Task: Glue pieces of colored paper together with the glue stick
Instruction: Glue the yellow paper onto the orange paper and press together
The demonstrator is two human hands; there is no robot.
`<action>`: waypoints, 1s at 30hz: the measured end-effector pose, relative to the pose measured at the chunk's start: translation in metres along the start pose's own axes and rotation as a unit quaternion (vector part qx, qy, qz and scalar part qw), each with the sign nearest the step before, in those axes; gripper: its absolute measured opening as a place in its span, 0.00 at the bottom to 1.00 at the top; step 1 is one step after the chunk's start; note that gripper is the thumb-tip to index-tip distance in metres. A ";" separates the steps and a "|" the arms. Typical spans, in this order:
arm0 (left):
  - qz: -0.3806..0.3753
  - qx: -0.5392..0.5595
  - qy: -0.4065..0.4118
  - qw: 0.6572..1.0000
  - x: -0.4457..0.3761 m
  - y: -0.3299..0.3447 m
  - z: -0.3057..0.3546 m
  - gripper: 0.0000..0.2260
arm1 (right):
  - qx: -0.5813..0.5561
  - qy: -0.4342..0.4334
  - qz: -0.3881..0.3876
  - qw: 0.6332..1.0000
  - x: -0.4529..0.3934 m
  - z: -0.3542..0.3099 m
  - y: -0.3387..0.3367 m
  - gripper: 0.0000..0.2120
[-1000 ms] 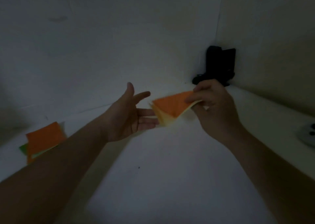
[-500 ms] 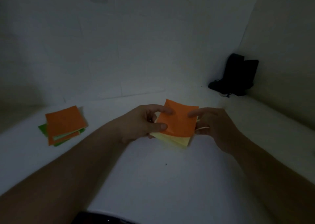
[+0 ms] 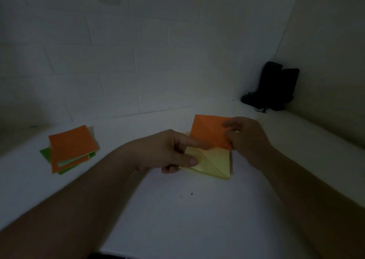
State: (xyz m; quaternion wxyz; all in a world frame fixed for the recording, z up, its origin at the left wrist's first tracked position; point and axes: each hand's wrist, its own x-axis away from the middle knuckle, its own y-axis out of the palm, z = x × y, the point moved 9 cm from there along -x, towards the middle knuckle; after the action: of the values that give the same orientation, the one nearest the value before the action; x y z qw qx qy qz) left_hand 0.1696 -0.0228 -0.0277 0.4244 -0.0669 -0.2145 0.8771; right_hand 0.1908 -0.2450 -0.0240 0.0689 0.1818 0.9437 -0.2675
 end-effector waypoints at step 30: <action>0.037 0.010 0.036 0.999 -0.002 0.016 0.017 0.20 | -0.379 0.140 -0.054 0.913 0.041 -0.012 0.005 0.13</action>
State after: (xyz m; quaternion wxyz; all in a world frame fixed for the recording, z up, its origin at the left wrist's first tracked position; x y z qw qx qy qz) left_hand 0.1542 -0.0382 -0.0193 0.4002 -0.1023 -0.1874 0.8912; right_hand 0.1547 -0.2220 -0.0252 -0.0146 0.1260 0.9827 0.1347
